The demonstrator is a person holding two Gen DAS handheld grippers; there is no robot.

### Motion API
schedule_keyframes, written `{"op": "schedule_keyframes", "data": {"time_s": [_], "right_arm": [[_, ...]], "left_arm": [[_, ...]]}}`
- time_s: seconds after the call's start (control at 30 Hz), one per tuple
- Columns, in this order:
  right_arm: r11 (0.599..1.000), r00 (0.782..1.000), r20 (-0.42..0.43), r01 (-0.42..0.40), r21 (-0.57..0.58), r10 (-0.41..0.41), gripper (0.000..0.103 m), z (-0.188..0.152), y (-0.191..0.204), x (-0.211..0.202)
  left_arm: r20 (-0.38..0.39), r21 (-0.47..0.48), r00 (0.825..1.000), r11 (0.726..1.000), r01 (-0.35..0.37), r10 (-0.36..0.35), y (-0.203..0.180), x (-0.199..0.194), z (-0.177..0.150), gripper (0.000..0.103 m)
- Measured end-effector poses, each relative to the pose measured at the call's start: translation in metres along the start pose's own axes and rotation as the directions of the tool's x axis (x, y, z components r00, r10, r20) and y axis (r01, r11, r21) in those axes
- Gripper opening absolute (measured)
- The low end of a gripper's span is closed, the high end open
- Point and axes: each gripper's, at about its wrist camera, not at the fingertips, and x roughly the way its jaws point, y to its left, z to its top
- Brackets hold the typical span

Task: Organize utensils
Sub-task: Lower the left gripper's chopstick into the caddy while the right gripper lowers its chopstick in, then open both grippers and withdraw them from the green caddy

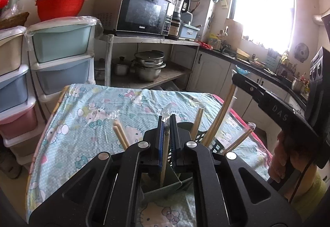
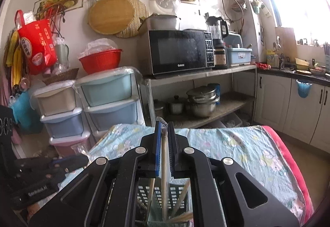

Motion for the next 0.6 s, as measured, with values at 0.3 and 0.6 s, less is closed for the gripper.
{"op": "schedule_keyframes", "data": {"time_s": [0.3, 0.6], "right_arm": [[0.999, 0.999, -0.026, 0.036, 0.020, -0.036, 0.030, -0.009, -0.009, -0.018], [0.998, 0.997, -0.044, 0.065, 0.013, -0.064, 0.035, -0.020, -0.015, -0.045]], "left_arm": [[0.006, -0.036, 0.999, 0.999, -0.033, 0.034, 0.013, -0.009, -0.001, 0.025], [0.020, -0.049, 0.999, 0.998, -0.048, 0.049, 0.019, -0.023, -0.010, 0.052]]}}
